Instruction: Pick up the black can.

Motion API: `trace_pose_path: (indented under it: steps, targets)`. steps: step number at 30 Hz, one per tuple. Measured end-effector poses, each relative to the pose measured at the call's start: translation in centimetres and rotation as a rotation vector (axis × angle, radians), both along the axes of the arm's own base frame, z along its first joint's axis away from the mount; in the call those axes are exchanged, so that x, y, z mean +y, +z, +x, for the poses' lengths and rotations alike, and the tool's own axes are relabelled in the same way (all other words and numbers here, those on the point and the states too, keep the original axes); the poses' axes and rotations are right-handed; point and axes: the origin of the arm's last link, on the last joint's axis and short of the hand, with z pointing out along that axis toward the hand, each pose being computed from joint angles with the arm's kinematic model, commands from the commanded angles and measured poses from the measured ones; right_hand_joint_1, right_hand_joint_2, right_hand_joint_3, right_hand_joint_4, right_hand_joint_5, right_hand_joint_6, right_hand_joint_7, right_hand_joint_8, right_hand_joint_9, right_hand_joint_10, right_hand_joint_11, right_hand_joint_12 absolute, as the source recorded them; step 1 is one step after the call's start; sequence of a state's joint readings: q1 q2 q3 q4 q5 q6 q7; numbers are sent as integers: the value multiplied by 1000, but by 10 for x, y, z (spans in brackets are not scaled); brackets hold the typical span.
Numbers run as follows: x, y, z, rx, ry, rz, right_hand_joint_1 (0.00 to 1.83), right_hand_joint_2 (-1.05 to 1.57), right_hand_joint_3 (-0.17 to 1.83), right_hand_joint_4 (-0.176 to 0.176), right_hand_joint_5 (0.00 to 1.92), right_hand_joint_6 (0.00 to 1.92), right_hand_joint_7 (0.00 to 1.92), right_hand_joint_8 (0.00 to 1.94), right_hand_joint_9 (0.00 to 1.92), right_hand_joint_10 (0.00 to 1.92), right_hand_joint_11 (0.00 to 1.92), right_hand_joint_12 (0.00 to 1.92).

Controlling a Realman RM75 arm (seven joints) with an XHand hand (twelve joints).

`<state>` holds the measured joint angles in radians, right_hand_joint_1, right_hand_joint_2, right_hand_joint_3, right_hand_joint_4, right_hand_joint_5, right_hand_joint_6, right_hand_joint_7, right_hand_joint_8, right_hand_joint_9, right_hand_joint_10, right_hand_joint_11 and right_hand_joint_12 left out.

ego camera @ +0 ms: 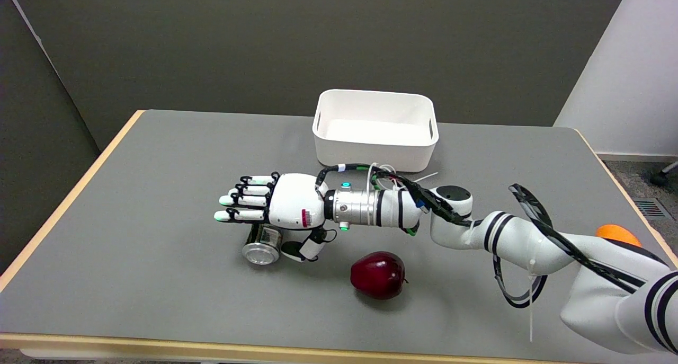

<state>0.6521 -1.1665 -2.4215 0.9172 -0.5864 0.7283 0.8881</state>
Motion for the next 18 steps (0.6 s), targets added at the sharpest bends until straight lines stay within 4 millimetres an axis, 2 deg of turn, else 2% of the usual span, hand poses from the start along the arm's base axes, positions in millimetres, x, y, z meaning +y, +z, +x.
trace_pose_path:
  steps: [4, 6, 8, 10, 14, 18]
  targets:
    - [0, -2, -2, -4, -7, -3, 782, 629, 981, 46, -1, 10, 0, 129, 1, 426, -1, 762]
    - [0, -2, -3, -6, -10, -6, 766, 638, 1006, 51, -1, 160, 26, 200, 22, 489, -1, 825]
    - [0, -3, -4, -8, -13, -10, 766, 643, 1011, 52, 24, 154, 40, 194, 28, 494, -1, 838]
    - [0, -4, -4, -10, -16, -13, 770, 653, 1019, 57, 47, 208, 81, 261, 60, 543, -1, 886]
    - [-1, -4, -5, -12, -14, -21, 793, 713, 955, 64, 90, 314, 169, 247, 124, 515, -1, 932]
    - [-1, -5, -6, -13, -11, -27, 807, 731, 1030, 79, 157, 444, 242, 343, 181, 596, 14, 977]
